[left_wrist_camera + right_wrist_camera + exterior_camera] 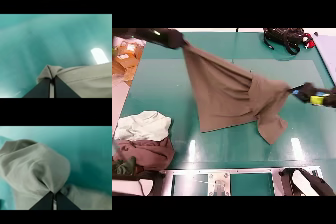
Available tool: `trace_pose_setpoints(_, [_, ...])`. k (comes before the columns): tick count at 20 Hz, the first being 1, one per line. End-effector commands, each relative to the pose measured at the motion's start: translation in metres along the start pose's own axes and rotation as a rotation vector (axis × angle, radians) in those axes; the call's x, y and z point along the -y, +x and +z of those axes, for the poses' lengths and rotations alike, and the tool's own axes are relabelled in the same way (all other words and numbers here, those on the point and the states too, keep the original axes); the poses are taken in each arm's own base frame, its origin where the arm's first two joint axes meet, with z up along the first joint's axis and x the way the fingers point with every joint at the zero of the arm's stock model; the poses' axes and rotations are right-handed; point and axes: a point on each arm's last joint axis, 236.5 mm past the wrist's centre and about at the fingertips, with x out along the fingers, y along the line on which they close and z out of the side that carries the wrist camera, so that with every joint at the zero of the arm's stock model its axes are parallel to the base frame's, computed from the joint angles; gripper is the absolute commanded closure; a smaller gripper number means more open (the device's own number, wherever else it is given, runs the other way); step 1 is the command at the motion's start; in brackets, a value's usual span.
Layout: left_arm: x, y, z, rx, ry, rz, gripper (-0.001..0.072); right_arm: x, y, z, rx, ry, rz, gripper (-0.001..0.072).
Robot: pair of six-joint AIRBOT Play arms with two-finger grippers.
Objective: Fold the shirts.
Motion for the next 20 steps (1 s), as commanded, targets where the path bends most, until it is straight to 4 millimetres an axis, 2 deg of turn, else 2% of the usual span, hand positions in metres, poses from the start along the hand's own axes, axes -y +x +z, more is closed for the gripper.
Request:
trace_pose_setpoints(1, [-0.005,0.102,-0.038,-0.075,-0.175,-0.165,0.0682,0.065,0.077,-0.006,-0.077,0.103,-0.076,0.0696])
trace_pose_setpoints(2, [-0.005,0.117,-0.049,-0.099,-0.204,-0.185,0.0681,0.075,0.091,-0.003,-0.101,0.136,-0.078,0.0696])
trace_pose_setpoints(3, [-0.004,0.128,-0.057,-0.118,-0.234,-0.203,0.0602,0.082,0.101,0.001,-0.116,0.147,-0.082,0.0695])
trace_pose_setpoints(4, [-0.004,0.132,-0.061,-0.131,-0.249,-0.212,0.027,0.086,0.107,0.009,-0.119,0.148,-0.082,0.0678])
trace_pose_setpoints(5, [-0.005,0.131,-0.065,-0.148,-0.256,-0.209,0.0072,0.085,0.108,0.021,-0.11,0.137,-0.079,0.064])
trace_pose_setpoints(6, [-0.008,0.123,-0.067,-0.174,-0.257,-0.211,0.0067,0.081,0.103,0.036,-0.092,0.118,-0.07,0.0543])
trace_pose_setpoints(7, [-0.01,0.11,-0.072,-0.215,-0.251,-0.227,0.0067,0.076,0.095,0.048,-0.083,0.089,-0.065,0.0357])
trace_pose_setpoints(8, [-0.016,0.095,-0.077,-0.265,-0.269,-0.234,0.0067,0.071,0.084,0.056,-0.102,0.054,-0.059,0.0216])
trace_pose_setpoints(9, [-0.022,0.078,-0.086,-0.328,-0.31,-0.239,0.0067,0.069,0.072,0.056,-0.14,0.029,-0.058,0.0204])
trace_pose_setpoints(11, [-0.035,0.045,-0.102,-0.432,-0.386,-0.25,0.0066,0.064,0.051,0.04,-0.228,0.018,-0.039,0.0204])
trace_pose_setpoints(14, [-0.046,0.013,-0.141,-0.615,-0.484,-0.234,0.0066,0.055,0.04,-0.007,-0.318,0.048,-0.013,0.0204])
trace_pose_setpoints(16, [-0.041,0.009,-0.164,-0.668,-0.514,-0.225,0.0066,0.055,0.037,-0.046,-0.361,0.078,-0.012,0.0204])
trace_pose_setpoints(18, [-0.027,0.007,-0.197,-0.732,-0.538,-0.23,0.0066,0.057,0.033,-0.08,-0.376,0.095,-0.022,0.0204])
trace_pose_setpoints(20, [-0.015,0.008,-0.236,-0.775,-0.569,-0.237,0.0066,0.06,0.031,-0.102,-0.362,0.108,-0.034,0.0204])
